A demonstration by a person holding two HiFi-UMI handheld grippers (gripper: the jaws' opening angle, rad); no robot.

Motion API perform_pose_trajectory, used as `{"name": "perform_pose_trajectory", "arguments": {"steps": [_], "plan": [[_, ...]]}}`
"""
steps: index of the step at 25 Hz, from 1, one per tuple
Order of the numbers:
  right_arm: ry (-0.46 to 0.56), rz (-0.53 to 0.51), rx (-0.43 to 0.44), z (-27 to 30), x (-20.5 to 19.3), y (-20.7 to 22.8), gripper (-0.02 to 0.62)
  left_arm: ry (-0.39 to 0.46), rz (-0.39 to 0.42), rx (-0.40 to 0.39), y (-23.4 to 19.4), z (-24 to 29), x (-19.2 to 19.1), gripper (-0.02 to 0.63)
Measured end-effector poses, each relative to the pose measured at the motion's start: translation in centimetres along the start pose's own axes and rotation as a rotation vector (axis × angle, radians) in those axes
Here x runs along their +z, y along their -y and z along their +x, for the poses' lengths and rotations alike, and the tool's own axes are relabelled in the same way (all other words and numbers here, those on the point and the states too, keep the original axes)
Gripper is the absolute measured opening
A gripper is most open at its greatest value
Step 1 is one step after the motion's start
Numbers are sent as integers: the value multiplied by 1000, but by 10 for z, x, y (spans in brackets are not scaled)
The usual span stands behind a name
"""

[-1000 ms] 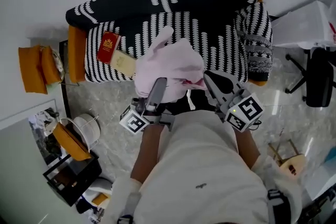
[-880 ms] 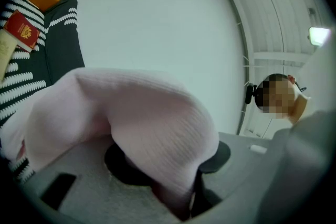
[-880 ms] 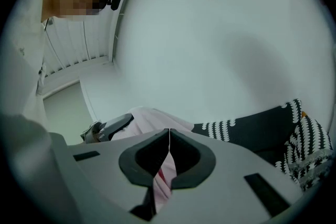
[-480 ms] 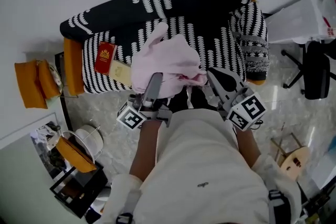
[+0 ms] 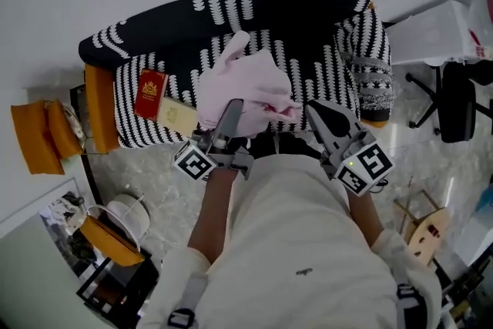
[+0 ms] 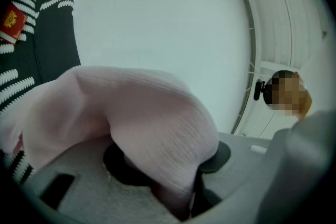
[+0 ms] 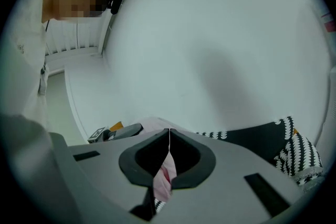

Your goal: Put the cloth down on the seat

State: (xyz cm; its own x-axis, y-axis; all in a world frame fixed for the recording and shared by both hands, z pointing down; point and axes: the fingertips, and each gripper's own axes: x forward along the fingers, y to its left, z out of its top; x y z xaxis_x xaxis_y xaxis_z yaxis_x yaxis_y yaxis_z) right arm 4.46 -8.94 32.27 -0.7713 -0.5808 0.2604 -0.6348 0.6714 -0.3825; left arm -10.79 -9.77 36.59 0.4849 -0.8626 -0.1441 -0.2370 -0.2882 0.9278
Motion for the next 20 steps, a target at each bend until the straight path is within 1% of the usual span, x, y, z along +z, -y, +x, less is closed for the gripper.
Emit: {"name": "perform_pose_trajectory", "arguments": {"steps": [2,6,11,13,16,20], "plan": [[-12,-1,-20,11,0,0,9,-15,-19,-4,-12,1,7,196],[-29,6,-56,32,-2,-2,9,-50,-60,22,-47,3,15,198],[-65,46,-98,47,-20,-6,9,-108,-127,42,-89,8,14,198],[-89,69,-117,51,-30,-6,9,-137,-133,66,-108,9,12,198],[-115,96,-146,54,-42,-6,9,-183,-119,110,-138,9,9,199],[-131,130,-186,56,-54,-1,9,-215,-130,129,-173,12,4,199]]}}
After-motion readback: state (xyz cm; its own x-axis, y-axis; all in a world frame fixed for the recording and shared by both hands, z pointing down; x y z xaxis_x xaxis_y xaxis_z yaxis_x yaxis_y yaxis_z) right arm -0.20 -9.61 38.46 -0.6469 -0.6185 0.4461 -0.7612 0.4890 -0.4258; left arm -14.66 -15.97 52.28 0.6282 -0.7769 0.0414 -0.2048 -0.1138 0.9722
